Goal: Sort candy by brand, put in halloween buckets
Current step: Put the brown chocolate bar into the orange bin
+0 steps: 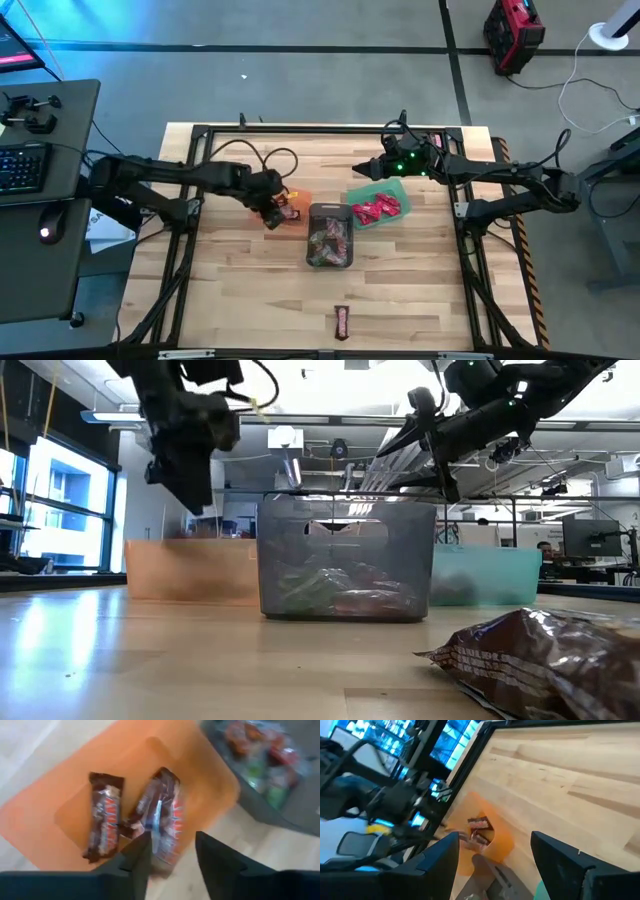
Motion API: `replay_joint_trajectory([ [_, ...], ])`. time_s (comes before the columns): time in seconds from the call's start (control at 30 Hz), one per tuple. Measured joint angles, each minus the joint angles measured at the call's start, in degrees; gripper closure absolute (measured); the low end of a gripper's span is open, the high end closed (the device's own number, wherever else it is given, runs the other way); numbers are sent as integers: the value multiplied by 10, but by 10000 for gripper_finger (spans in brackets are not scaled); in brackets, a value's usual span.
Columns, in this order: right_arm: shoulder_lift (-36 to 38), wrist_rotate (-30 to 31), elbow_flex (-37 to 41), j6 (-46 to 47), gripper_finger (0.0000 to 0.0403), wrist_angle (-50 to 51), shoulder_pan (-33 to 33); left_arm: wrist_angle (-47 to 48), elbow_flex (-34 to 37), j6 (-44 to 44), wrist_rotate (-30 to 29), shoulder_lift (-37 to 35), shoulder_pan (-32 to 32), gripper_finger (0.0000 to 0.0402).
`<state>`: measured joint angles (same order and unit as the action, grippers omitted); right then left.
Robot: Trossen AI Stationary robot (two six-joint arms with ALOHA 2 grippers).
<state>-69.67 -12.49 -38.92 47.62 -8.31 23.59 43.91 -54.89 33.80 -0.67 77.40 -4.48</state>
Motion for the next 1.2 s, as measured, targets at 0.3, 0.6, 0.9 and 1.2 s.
replay_joint_trajectory([
  [0.3, 46, 12, -22, -2, 165, 56, 39, -16, -1, -21, 28, -4, -74, 179],
  [0.6, -36, 297, -236, -164, 185, 515, 102, -81, -9, -55, 4, -82, -147, 174],
  [0.9, -200, 305, -288, -201, 201, 568, 277, -116, -9, -55, 23, -95, -176, 174],
  [1.2, -322, 304, -334, -259, 202, 625, 380, -111, -9, -55, 24, -95, -176, 174],
])
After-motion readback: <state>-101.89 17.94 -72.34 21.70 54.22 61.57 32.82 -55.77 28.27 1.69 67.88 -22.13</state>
